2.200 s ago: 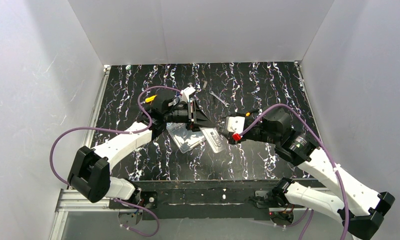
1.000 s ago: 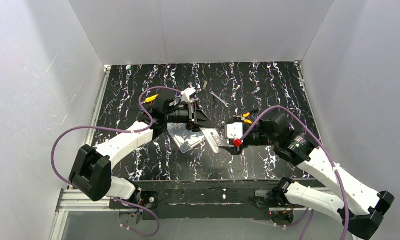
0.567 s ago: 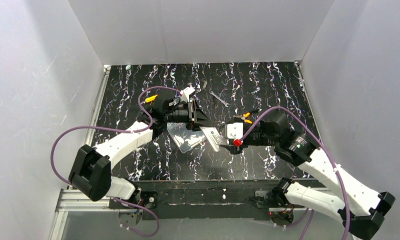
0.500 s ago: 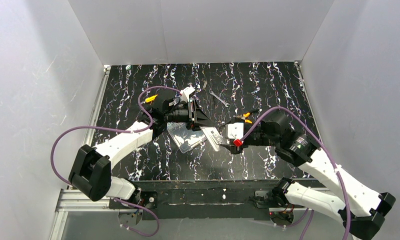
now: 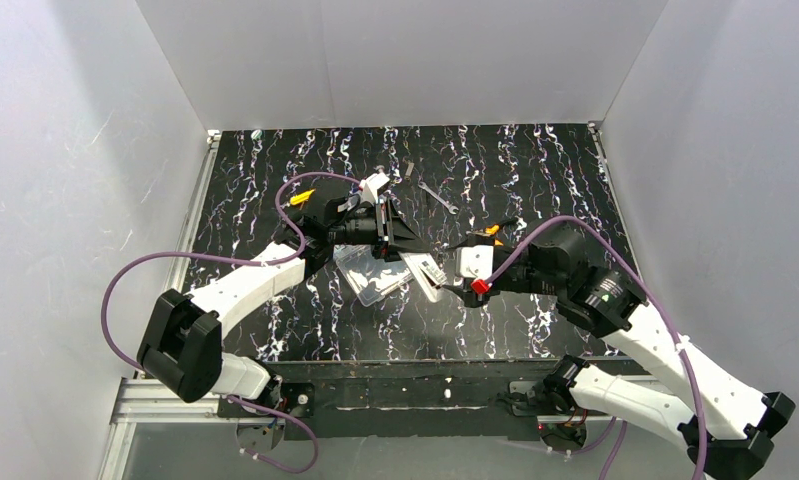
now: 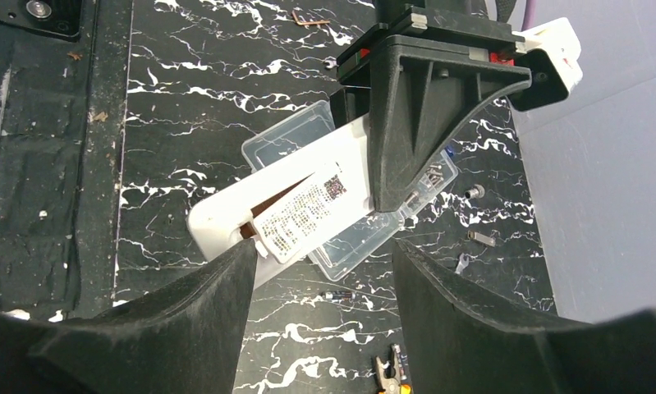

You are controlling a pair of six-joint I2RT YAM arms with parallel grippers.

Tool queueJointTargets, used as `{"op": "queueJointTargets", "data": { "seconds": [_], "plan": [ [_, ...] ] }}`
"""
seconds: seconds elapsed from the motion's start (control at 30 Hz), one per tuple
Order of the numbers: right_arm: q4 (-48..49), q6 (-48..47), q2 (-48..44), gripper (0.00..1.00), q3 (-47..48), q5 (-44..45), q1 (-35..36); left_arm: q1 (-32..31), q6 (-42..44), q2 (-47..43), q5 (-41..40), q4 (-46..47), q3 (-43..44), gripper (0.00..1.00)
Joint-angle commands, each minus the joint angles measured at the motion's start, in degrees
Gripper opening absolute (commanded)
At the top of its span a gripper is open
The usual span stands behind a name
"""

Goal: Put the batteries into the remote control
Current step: Remove the battery cover from the remote control.

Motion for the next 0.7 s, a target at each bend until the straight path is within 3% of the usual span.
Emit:
{"op": "queueJointTargets", "data": {
  "seconds": [0.0, 0.67],
  "plan": [
    [3.29, -0.02, -1.26, 0.68, -0.66, 2.90, -0.08, -1.18, -0.11, -0.24, 5.21, 2.12, -0.28, 0.00],
    [-0.57, -0.18, -2.33, 0.68, -1.91, 2.94, -0.07, -1.44, -0.09, -0.17, 4.68, 2.21, -0.04, 0.00]
  ]
}}
